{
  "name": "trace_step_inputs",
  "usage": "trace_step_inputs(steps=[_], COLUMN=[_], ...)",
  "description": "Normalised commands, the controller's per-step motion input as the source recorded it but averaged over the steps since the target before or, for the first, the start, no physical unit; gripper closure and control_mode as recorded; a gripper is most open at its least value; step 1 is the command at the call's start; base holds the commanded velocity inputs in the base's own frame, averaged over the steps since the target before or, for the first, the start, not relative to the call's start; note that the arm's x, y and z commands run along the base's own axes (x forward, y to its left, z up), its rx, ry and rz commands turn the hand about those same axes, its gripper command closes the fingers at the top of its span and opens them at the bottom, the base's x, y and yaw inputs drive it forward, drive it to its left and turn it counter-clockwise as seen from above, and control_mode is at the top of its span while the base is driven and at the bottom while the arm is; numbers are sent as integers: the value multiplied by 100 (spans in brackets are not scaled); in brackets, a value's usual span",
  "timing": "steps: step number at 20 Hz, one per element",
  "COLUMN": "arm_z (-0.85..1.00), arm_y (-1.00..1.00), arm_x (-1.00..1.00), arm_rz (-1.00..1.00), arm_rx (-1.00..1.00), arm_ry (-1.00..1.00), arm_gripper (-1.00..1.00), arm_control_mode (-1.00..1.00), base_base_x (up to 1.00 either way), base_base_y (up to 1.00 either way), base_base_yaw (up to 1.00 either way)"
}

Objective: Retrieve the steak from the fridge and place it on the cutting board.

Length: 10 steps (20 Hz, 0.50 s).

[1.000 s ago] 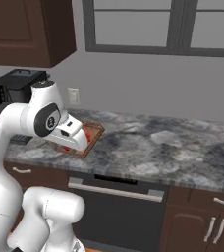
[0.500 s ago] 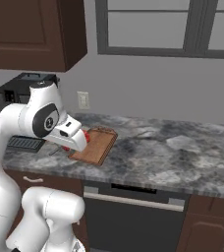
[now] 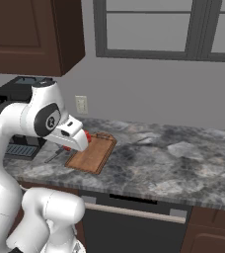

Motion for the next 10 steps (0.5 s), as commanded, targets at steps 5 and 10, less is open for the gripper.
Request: trace_step_inputs(steps=[5,10], arm_z=[0,0], arm_y=[0,0], arm_x=[1,55], arm_rz=[0,9], arm_rx=[0,0], arm_ry=[0,0], arm_gripper=[100,100], arm_control_mode=[-100,-100], base_base_x=[0,0], base_base_y=[0,0], base_base_yaw=[0,0])
